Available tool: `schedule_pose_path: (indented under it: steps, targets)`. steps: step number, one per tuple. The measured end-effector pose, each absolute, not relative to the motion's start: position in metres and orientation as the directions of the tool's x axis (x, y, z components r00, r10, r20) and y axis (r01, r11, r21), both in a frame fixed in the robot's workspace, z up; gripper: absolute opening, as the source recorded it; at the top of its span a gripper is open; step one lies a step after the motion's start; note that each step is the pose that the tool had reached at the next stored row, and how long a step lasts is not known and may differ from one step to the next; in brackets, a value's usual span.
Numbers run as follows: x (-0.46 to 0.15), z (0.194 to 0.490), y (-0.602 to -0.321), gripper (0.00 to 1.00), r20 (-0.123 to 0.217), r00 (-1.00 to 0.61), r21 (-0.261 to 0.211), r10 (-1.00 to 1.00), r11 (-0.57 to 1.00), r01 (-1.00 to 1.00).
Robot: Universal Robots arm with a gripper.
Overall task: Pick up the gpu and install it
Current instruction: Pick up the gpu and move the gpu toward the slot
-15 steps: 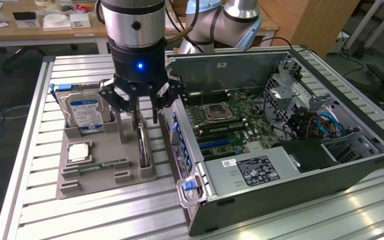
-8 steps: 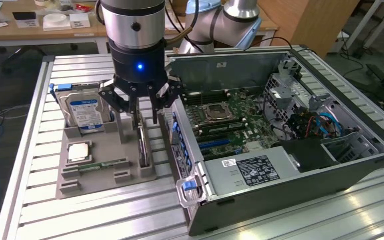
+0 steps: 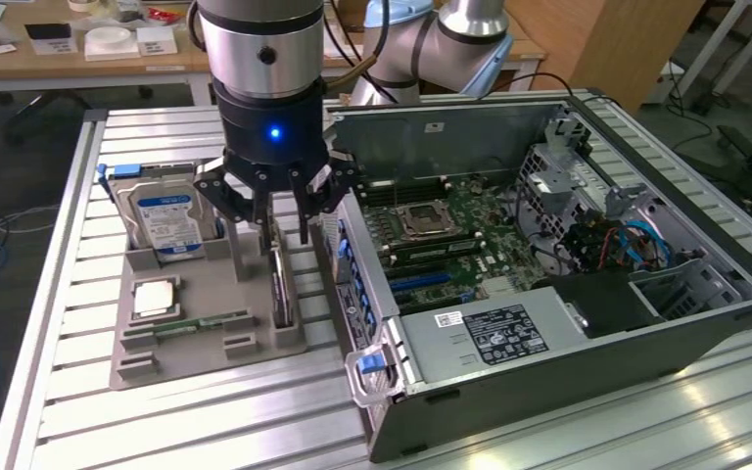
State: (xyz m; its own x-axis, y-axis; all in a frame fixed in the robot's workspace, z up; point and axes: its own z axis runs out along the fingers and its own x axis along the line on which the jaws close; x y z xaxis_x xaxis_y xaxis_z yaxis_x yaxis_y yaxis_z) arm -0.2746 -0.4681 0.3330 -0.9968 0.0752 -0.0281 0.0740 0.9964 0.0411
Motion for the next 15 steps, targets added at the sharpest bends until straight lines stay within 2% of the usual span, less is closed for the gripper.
schedule_pose_path:
  steps: [15]
  targets:
    - [-0.2746,0.3275,-0.4681,0.42,-0.028,-0.997,0.041,0.075,0.996,0.074]
